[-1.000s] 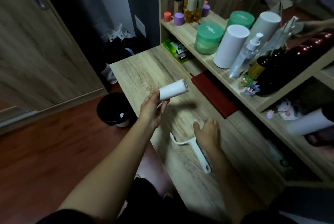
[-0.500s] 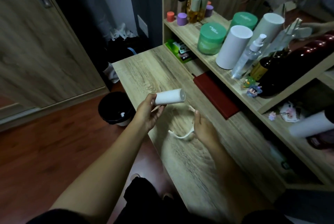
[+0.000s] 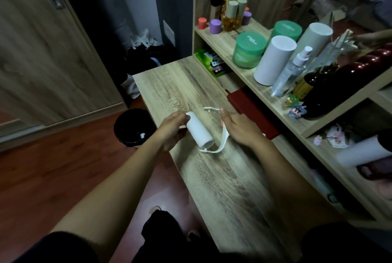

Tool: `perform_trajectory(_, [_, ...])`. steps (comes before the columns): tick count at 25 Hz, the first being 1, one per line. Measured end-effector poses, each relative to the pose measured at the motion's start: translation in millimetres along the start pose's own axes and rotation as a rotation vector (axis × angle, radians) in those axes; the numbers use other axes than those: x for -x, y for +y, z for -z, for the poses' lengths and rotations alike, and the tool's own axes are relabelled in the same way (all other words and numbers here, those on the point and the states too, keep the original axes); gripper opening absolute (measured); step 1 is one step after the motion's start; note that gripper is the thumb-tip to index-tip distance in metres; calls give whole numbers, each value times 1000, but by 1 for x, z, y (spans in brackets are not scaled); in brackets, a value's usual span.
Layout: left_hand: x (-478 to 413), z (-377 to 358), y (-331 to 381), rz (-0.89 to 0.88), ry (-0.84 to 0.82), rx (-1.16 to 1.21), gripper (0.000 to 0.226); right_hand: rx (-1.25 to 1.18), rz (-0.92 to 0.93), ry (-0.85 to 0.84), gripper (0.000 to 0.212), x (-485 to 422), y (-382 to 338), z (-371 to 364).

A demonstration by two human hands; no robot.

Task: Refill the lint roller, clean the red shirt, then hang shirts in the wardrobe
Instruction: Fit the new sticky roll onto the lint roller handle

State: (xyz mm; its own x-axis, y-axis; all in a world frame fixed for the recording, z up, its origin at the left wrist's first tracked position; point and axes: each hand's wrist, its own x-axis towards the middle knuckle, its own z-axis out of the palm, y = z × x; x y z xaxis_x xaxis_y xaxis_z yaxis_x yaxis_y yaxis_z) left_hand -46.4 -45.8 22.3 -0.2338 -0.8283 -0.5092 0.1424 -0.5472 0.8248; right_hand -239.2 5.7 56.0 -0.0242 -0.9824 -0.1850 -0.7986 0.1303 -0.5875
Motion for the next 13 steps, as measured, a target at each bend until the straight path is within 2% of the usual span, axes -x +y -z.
perform_trajectory(13, [4,-2,-5,4,-86,-19,12,-60,0,-48,60,-3,5,-12])
